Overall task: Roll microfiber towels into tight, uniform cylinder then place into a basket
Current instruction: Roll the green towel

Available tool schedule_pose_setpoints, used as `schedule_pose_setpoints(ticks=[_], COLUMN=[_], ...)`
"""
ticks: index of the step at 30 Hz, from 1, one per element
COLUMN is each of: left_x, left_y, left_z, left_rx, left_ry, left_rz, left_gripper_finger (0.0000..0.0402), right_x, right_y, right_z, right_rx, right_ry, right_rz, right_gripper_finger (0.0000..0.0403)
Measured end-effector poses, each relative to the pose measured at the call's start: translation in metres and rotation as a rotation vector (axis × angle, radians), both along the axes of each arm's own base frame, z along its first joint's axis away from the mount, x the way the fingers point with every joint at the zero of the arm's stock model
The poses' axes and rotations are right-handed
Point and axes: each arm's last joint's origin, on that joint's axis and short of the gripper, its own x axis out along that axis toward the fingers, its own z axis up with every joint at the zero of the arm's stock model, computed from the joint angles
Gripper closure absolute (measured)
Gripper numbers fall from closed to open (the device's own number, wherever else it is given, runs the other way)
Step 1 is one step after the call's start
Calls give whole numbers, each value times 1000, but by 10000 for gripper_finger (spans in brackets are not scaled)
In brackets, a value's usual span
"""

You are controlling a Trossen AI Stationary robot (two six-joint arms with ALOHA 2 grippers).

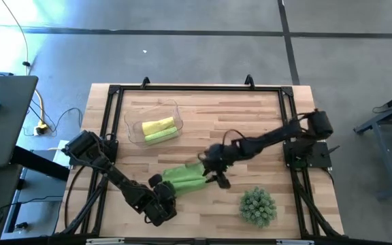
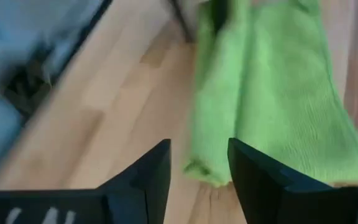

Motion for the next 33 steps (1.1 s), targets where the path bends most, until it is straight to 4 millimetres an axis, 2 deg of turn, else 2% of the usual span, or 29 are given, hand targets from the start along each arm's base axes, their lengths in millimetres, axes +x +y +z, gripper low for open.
schedule_pose_setpoints(ticks=[4,6,11,16,21,28,33], left_x=[1,1,2,3,4,3,1], left_y=[2,2,1,0,0,-1,-1], left_z=[0,0,0,0,2,15,29], left_rx=[-25,-27,-31,-54,-59,-103,-96], left_ry=[-18,-21,-27,-50,-70,-90,-90], left_rz=[51,56,60,74,74,52,-35], left_gripper_finger=[255,255,255,255,255,255,255], right_x=[-11,-13,-10,-4,0,7,10], right_y=[37,53,73,70,61,43,27], right_z=[4,-1,-25,-40,-55,-63,-65], right_rx=[-329,-445,-628,-733,-723,-615,-390], right_ry=[-176,-236,-278,-267,-201,-126,-21], right_rz=[171,228,198,60,72,-41,-79], right_gripper_finger=[253,257,263,263,263,263,275])
